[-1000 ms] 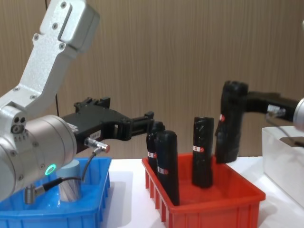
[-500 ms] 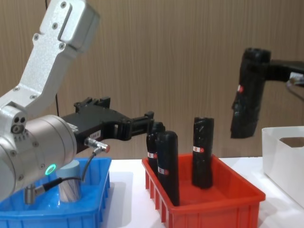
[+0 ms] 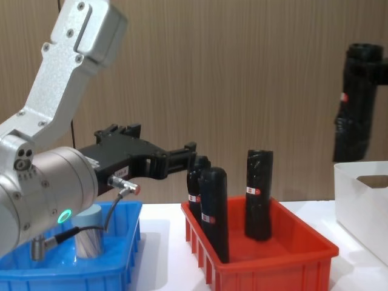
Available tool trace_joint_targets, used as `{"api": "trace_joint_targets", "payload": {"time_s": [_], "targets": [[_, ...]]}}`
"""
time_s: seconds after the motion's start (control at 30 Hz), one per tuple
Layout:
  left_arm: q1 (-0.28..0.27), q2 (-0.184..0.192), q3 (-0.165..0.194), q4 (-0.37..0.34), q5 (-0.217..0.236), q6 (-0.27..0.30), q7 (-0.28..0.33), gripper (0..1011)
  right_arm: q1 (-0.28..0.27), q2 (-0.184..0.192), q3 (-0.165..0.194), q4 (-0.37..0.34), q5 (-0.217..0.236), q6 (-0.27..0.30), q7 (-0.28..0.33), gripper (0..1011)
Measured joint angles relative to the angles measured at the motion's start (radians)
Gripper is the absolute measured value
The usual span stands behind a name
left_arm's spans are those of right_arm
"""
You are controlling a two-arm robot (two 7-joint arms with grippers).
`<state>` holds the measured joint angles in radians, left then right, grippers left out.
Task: Pick the cotton swabs from the blue box and place them into the white box.
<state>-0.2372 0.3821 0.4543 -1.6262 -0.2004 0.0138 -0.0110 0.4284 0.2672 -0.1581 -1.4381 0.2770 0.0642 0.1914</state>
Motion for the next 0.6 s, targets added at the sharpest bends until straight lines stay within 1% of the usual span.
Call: {"api": "trace_joint_targets", "payload": {"time_s": [0.2,0.5,0.6], "targets": [[0.0,0.0,0.0,0.0,0.0,0.0,0.0,1004,0.006,0.014,0.017,0.014,-0.027,0.011,-0.04,425],[0.0,0.0,0.0,0.0,0.0,0.0,0.0,1004,0.035,0.029,0.04,0.077,-0.056,0.012,-0.08,425],[0.0,0.0,0.0,0.0,0.0,0.0,0.0,1004,0.048,0.035,0.051,0.11,-0.066,0.01,-0.094,425]]}}
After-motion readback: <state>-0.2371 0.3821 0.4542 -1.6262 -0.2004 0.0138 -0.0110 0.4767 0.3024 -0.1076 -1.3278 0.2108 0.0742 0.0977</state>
